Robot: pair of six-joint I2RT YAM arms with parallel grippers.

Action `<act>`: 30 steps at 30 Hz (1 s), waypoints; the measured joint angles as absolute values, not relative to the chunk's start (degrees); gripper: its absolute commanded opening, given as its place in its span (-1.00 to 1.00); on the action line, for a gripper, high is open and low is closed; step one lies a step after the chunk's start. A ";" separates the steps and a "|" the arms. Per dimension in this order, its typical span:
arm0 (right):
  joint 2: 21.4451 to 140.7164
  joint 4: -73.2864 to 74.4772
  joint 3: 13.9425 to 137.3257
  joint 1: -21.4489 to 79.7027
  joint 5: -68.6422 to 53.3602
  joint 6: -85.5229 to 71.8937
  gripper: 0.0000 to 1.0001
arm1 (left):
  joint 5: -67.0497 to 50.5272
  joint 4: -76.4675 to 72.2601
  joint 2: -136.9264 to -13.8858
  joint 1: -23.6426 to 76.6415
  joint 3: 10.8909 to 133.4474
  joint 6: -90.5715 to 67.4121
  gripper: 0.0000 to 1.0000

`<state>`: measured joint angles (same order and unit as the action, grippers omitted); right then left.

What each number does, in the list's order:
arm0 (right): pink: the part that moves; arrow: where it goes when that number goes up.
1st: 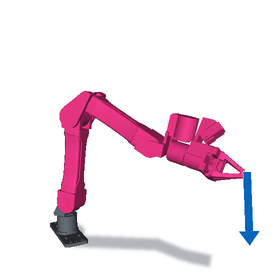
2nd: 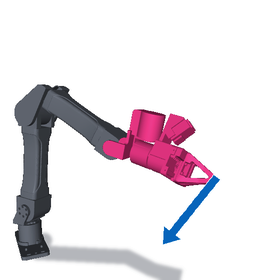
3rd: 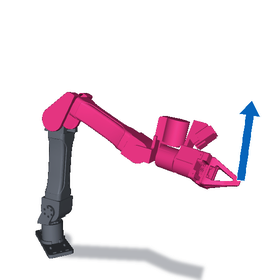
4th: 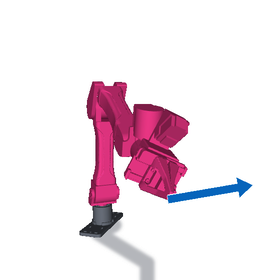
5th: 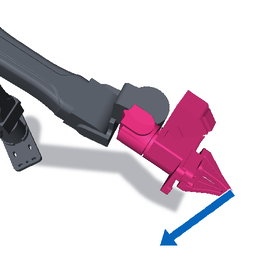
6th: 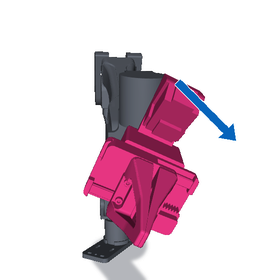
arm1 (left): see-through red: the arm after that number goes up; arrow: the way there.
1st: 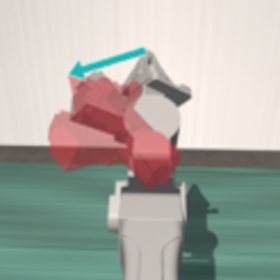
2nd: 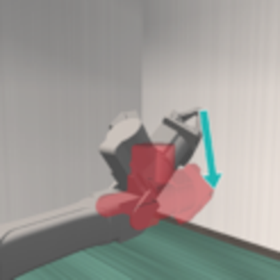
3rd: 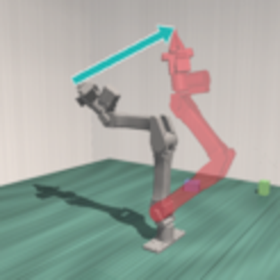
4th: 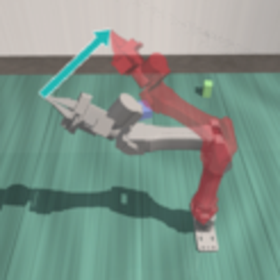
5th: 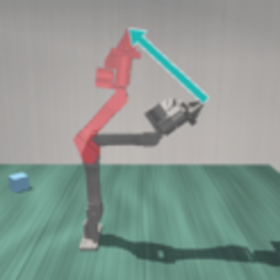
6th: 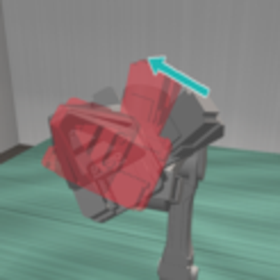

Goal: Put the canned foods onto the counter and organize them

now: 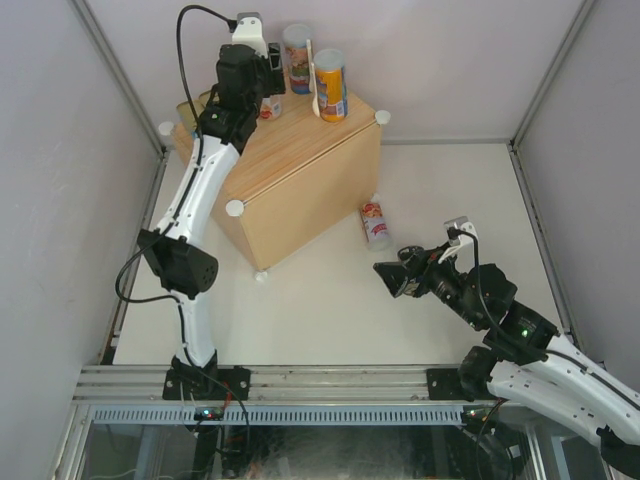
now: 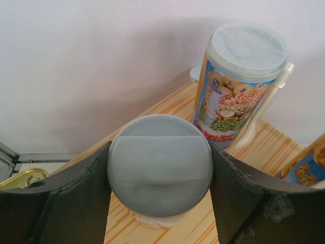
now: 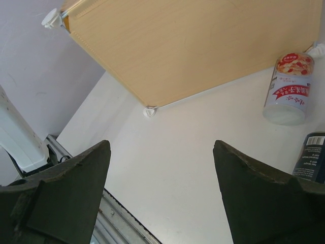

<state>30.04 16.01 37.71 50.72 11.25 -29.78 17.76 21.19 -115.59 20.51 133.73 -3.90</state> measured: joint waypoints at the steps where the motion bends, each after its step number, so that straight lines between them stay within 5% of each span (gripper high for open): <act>1: 30.04 16.01 37.71 50.72 11.16 -29.78 0.63 | 17.78 21.19 -115.63 20.36 133.73 -3.90 -0.99; 22: 33.28 13.21 37.63 50.72 9.96 -29.58 0.63 | 17.30 20.62 -117.16 18.48 134.50 -4.10 -0.99; 25: 33.71 12.97 37.63 50.72 9.96 -29.58 0.63 | 17.23 20.23 -117.25 18.20 134.50 -4.47 -0.82; 30: 34.26 12.95 37.63 50.72 9.93 -29.58 0.63 | 17.23 20.14 -117.36 17.89 134.50 -4.93 -0.21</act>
<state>34.26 12.95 37.63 50.72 9.93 -29.58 17.23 20.14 -117.36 17.89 134.50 -4.93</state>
